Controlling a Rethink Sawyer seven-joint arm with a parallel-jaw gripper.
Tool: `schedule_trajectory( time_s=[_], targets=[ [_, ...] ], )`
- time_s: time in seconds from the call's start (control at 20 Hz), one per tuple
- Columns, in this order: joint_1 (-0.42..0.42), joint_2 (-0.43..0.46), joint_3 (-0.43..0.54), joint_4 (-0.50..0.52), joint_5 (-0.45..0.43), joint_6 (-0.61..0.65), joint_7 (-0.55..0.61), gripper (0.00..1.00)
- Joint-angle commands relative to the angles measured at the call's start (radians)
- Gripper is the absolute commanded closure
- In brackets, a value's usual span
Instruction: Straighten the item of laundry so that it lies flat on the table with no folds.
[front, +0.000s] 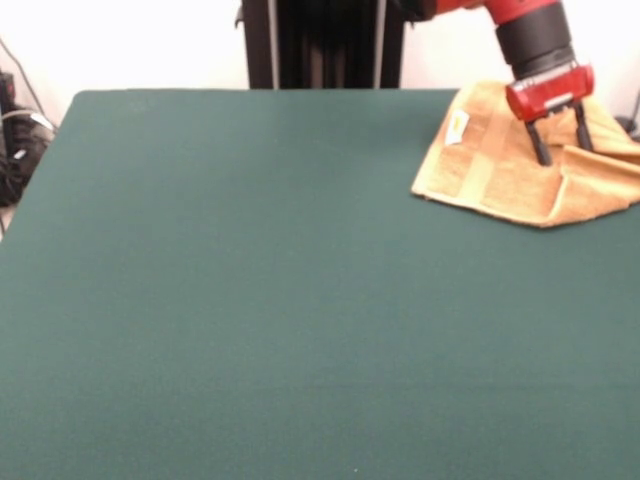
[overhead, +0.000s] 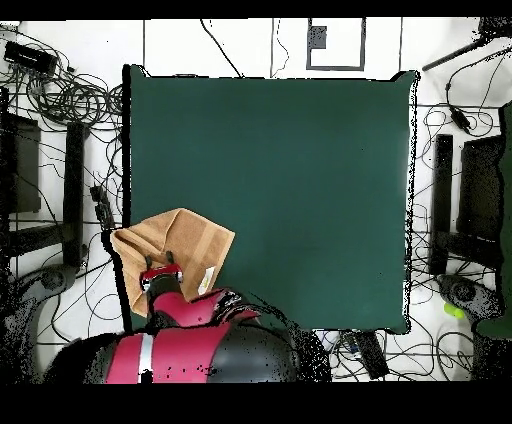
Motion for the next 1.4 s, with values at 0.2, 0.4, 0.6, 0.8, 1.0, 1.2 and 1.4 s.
schedule_trajectory(
  time_s=[0.2, 0.4, 0.6, 0.8, 1.0, 1.2, 1.4],
  targets=[
    [0.022, 0.153, 0.092, -0.426, 0.250, 0.480, 0.064, 0.00],
    [0.057, 0.159, 0.056, -0.470, 0.297, 0.535, 0.069, 0.00],
    [0.116, 0.179, -0.007, -0.533, 0.380, 0.611, 0.077, 0.00],
    [0.186, 0.207, -0.084, -0.611, 0.494, 0.698, 0.105, 0.00],
    [0.250, 0.245, -0.165, -0.708, 0.600, 0.804, 0.147, 0.00],
    [0.284, 0.295, -0.229, -0.802, 0.650, 0.887, 0.185, 0.00],
    [0.315, 0.363, -0.302, -0.917, 0.684, 0.958, 0.243, 0.00]
  ],
)
